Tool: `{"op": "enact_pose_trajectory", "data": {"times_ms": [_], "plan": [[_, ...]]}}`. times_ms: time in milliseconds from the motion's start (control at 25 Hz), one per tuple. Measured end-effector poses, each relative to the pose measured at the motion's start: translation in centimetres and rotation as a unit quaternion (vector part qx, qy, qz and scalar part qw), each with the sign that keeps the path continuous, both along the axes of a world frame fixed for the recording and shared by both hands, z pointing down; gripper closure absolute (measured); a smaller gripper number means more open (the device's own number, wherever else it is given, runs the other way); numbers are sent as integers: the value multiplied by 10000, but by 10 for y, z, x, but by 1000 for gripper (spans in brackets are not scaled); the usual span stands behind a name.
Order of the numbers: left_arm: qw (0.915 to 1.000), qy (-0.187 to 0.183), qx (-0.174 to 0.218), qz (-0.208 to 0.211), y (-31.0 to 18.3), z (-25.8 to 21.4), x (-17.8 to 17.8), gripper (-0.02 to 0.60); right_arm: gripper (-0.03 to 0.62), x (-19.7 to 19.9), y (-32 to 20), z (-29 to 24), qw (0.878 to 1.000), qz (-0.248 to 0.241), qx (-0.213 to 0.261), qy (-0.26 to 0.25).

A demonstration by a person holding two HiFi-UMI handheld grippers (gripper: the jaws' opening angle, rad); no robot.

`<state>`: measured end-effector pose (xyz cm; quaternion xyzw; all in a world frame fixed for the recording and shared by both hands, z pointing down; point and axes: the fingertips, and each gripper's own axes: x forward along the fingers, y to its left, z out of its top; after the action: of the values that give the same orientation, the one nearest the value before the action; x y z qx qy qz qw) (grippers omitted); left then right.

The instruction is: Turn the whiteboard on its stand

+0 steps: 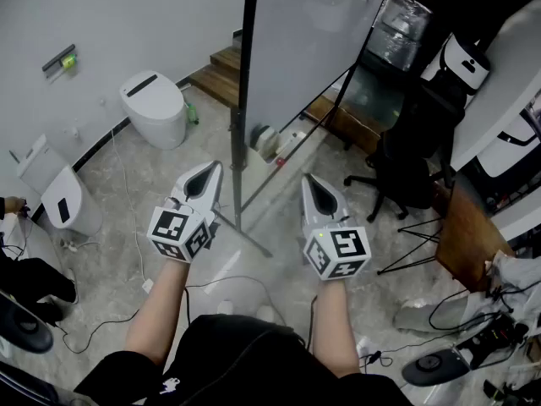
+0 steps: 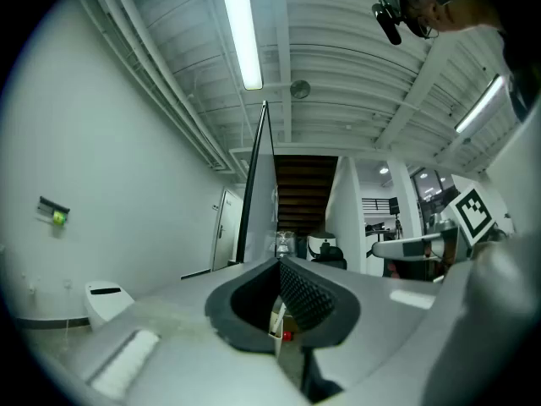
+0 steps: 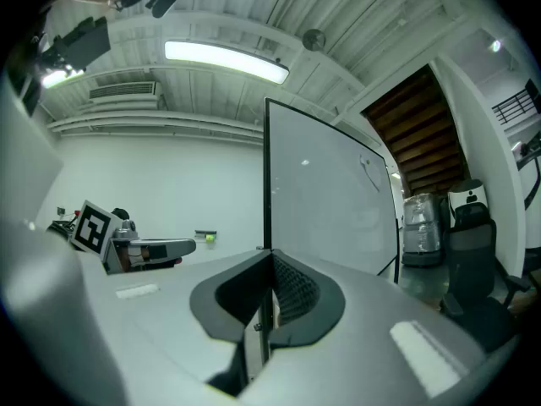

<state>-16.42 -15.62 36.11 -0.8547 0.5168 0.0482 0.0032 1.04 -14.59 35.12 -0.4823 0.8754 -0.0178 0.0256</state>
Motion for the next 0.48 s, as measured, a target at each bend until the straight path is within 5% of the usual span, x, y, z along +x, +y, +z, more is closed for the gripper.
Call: {"op": "enact_pose_trajectory", "data": {"times_ms": [480], "plan": [[10000, 44, 45, 50, -9, -3, 2, 578, 591, 3, -8, 2, 10000, -23, 3, 90]]}}
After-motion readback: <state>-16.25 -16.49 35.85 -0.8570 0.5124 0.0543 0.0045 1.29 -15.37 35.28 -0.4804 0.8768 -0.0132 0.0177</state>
